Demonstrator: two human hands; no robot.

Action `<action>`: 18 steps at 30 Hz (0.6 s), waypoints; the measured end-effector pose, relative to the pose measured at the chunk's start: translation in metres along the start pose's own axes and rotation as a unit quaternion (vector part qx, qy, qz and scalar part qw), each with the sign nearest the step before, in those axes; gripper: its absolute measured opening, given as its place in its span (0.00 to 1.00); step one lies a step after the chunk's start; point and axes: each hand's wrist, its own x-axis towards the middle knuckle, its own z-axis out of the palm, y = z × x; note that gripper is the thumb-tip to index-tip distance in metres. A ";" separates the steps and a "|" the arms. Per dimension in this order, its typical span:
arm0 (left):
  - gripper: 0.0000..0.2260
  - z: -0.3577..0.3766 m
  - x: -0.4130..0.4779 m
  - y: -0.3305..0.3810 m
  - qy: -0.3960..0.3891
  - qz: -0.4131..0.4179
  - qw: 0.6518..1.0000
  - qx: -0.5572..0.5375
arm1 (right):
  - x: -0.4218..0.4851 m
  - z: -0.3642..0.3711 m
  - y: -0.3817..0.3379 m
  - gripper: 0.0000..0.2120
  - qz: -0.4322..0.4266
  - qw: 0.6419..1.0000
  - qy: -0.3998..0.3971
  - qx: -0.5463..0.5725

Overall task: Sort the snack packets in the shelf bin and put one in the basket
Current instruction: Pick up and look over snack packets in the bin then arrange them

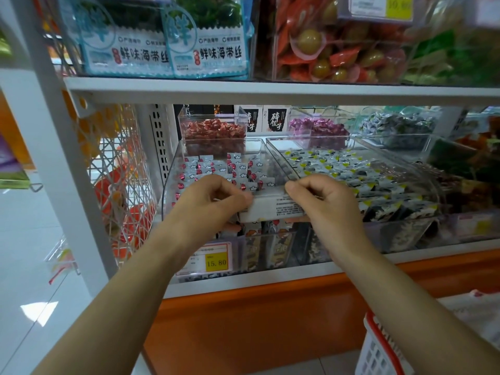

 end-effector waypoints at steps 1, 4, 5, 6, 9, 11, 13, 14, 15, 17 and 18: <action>0.10 -0.001 0.000 0.001 0.003 -0.001 1.000 -0.004 | 0.000 0.000 0.000 0.10 -0.005 1.000 -0.005 0.001; 0.13 -0.005 0.000 0.003 -0.004 -0.012 1.000 -0.017 | 0.000 -0.001 0.000 0.09 0.010 0.999 -0.025 0.035; 0.14 -0.006 0.000 0.003 -0.007 -0.017 1.000 -0.019 | 0.000 -0.001 0.001 0.09 0.017 0.998 -0.031 0.050; 0.15 -0.008 0.000 0.003 -0.011 -0.024 0.999 -0.022 | 0.000 -0.001 0.001 0.09 0.023 0.997 -0.036 0.063; 0.12 -0.010 0.000 0.002 -0.008 -0.043 0.998 -0.042 | -0.001 0.000 0.001 0.08 0.019 0.997 -0.046 0.067; 0.13 -0.011 0.000 0.001 -0.003 -0.048 0.998 -0.049 | -0.001 0.000 0.002 0.08 0.013 0.997 -0.046 0.053; 0.13 -0.010 0.001 -0.001 0.005 -0.045 0.998 -0.045 | -0.002 0.002 0.002 0.08 0.017 0.997 -0.039 0.056; 0.14 -0.010 0.002 -0.001 0.008 -0.039 0.999 -0.037 | -0.002 0.002 0.002 0.08 0.018 0.998 -0.033 0.056; 0.13 -0.009 0.002 -0.001 0.006 -0.032 0.999 -0.026 | -0.002 0.002 0.002 0.09 0.018 0.998 -0.028 0.050; 0.13 -0.007 0.000 0.000 -0.011 -0.015 1.000 0.008 | -0.002 0.002 0.001 0.10 0.033 0.998 -0.021 0.050; 0.13 -0.007 -0.001 0.000 -0.021 -0.005 0.999 0.035 | -0.001 0.001 0.002 0.10 0.053 0.996 -0.024 0.066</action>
